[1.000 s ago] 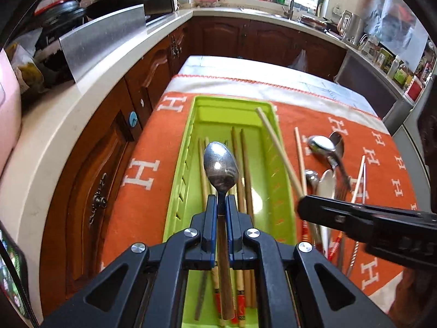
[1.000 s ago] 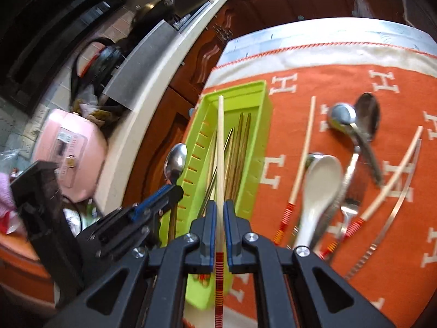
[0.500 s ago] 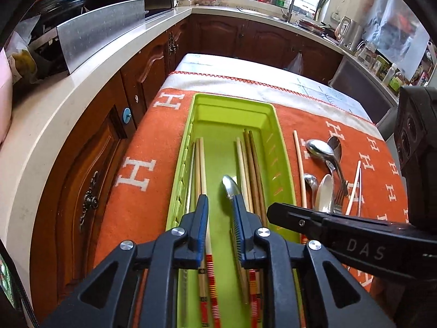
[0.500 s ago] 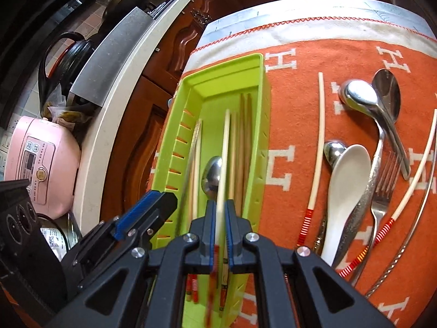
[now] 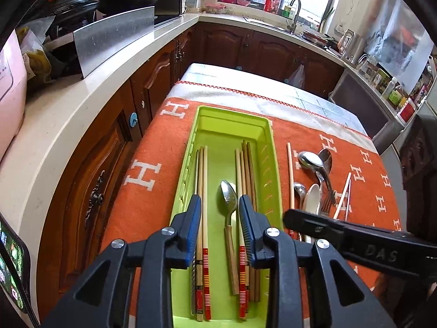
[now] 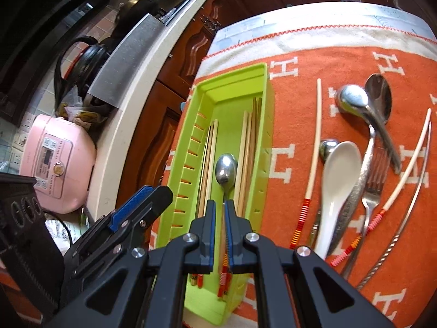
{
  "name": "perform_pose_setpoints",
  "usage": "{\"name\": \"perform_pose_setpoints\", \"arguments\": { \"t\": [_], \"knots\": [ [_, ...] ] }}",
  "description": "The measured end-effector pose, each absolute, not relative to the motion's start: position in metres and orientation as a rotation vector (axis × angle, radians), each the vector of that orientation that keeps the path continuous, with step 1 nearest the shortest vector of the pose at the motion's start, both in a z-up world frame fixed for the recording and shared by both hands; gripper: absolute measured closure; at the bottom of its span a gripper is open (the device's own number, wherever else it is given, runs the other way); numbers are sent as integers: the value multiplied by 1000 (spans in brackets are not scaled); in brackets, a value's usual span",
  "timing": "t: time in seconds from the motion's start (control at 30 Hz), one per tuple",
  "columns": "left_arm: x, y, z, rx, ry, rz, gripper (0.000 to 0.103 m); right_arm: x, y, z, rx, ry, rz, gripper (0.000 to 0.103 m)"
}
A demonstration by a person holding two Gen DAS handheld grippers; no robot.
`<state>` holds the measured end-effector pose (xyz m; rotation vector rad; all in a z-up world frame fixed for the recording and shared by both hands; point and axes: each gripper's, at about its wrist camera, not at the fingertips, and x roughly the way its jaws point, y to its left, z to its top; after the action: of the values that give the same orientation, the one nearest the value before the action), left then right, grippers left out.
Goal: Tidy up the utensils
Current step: 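Move both open tools back over the utensil pile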
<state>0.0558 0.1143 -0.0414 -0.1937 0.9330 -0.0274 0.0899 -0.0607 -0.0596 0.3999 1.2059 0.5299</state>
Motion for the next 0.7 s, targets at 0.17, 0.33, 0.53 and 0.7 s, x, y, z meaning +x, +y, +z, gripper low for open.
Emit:
{"name": "perform_pose_setpoints", "arguments": {
  "t": [0.17,0.33,0.53,0.7],
  "knots": [
    [53,104,-38,-171,934,-31,72,78,-91,-48,310,1127,504,96],
    [53,88,-38,-132,937,-35,62,70,-131,-46,276,1084,462,97],
    [58,61,-35,-90,944,-75,62,69,-171,-51,265,1062,402,97],
    [67,38,-36,-87,957,-153,62,77,-188,-54,267,1054,397,97]
  ]
}}
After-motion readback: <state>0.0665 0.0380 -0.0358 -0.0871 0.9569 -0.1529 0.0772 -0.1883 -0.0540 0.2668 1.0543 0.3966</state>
